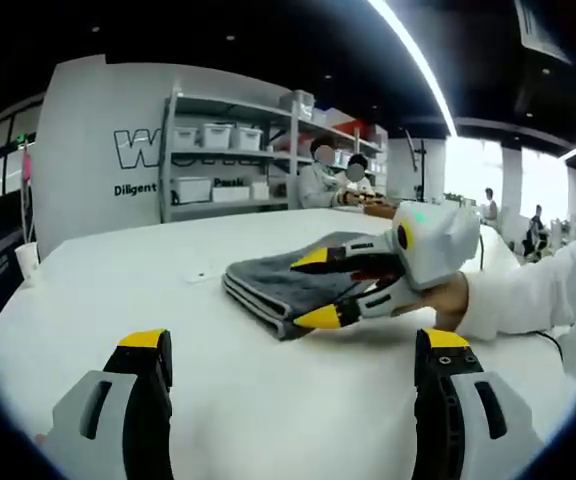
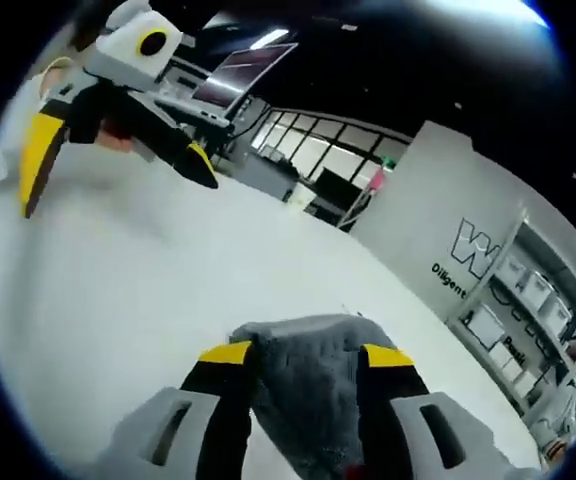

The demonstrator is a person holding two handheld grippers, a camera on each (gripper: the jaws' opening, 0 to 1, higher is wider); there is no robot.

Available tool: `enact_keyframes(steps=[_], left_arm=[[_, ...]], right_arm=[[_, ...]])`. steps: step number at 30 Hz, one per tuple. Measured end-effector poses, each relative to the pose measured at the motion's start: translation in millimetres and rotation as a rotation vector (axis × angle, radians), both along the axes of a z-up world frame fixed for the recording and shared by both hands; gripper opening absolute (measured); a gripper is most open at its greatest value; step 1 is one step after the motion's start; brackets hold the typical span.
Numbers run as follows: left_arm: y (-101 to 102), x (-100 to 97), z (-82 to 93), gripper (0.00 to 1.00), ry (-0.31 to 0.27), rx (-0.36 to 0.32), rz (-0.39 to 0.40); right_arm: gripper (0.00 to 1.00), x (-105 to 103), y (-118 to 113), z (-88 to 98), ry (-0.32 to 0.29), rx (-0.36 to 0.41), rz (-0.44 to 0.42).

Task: Open the folded towel by lifting each exposed corner and separating the folded layers until the towel lies flat within the target outline without major curled edges

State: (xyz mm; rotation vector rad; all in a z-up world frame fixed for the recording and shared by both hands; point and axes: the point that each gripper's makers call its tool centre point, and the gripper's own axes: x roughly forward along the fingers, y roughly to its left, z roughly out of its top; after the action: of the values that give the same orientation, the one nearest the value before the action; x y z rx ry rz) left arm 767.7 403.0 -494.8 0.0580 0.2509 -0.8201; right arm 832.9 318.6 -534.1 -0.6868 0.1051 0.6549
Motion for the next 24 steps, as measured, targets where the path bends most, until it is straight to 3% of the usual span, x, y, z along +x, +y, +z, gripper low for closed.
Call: enact_keyframes(steps=[6, 10, 12, 16, 24], left_arm=[[-1, 0.7, -1.9, 0.99, 0.005, 0.001, -0.002], [-1, 0.3, -3.5, 0.99, 0.009, 0.003, -0.003], [-1, 0.3, -4.5, 0.99, 0.011, 0.004, -0.002], [-1, 0.9, -6.7, 0.99, 0.017, 0.007, -0.001], [-1, 2.8, -12.4, 0.99, 0.028, 0.018, -0.001]], right_arm=[[0.22, 1, 5, -8.4, 0.024, -0.01, 0.005], [0.02, -8, 14, -17.6, 0.075, 0.025, 0.071], [0.01, -8, 12, -16.0, 0.075, 0.048, 0.067], [0.0, -7, 8, -6.8, 0.117, 0.182, 0.052], [0.0, -1, -15, 15.0, 0.056, 0.253, 0.016]])
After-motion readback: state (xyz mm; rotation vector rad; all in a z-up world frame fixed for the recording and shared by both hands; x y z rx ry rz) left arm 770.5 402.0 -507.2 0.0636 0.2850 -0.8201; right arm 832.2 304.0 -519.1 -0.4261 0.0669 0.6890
